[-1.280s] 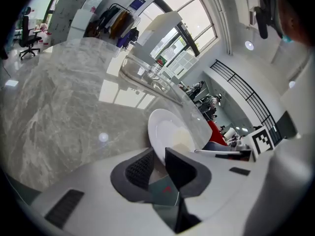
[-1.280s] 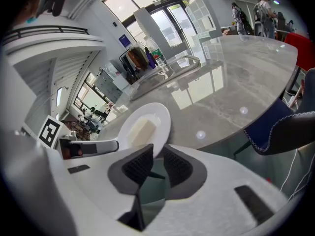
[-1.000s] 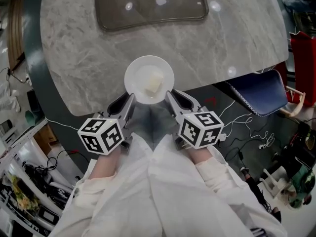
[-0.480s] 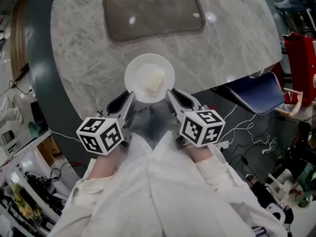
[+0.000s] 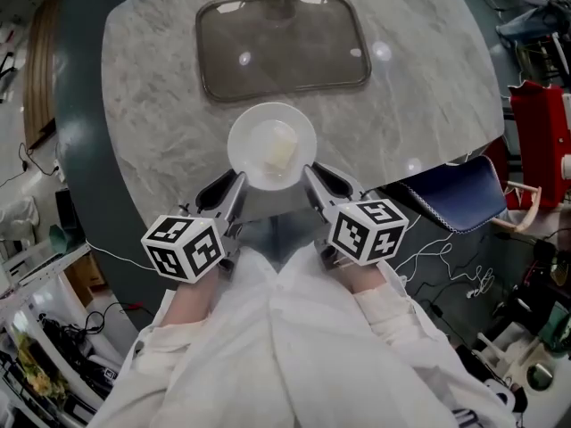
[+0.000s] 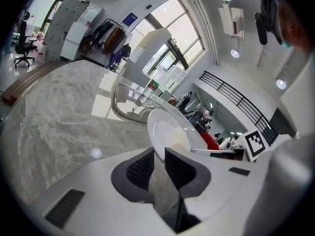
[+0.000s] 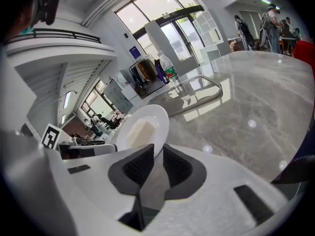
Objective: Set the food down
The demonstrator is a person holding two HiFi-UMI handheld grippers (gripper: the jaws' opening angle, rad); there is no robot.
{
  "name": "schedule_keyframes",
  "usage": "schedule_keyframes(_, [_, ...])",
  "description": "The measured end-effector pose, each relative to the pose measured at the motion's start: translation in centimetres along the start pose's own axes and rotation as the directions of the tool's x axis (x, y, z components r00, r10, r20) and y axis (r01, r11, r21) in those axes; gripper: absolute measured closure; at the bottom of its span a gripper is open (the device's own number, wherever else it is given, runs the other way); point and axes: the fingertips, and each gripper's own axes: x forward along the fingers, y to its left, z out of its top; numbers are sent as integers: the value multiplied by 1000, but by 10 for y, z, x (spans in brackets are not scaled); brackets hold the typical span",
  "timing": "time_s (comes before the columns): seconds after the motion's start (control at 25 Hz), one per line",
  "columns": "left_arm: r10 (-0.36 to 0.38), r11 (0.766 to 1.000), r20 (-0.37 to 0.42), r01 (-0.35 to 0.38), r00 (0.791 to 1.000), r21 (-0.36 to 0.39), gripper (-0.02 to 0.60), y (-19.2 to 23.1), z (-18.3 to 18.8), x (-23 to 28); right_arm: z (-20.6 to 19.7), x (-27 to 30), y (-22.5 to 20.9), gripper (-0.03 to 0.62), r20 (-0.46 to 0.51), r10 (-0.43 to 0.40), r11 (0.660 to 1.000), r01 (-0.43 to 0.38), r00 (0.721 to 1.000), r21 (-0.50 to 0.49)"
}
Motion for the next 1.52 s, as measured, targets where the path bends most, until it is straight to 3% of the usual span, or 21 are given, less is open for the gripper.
schedule_keyframes(0.76, [56,998,58,-56,997,0,508,5,123,118,154,80,-70,543,-68,62,989,-70,996,-133])
schedule_keyframes(1.0, [84,996,27,-84,996,-12,508,23,135,143,172,110,-84,543,-104,65,986,-80,993,-148])
schedule_keyframes(1.52, [127,992,-123,-126,984,20,508,51,139,179,174,151,-108,543,-210,36,985,-71,977,-159])
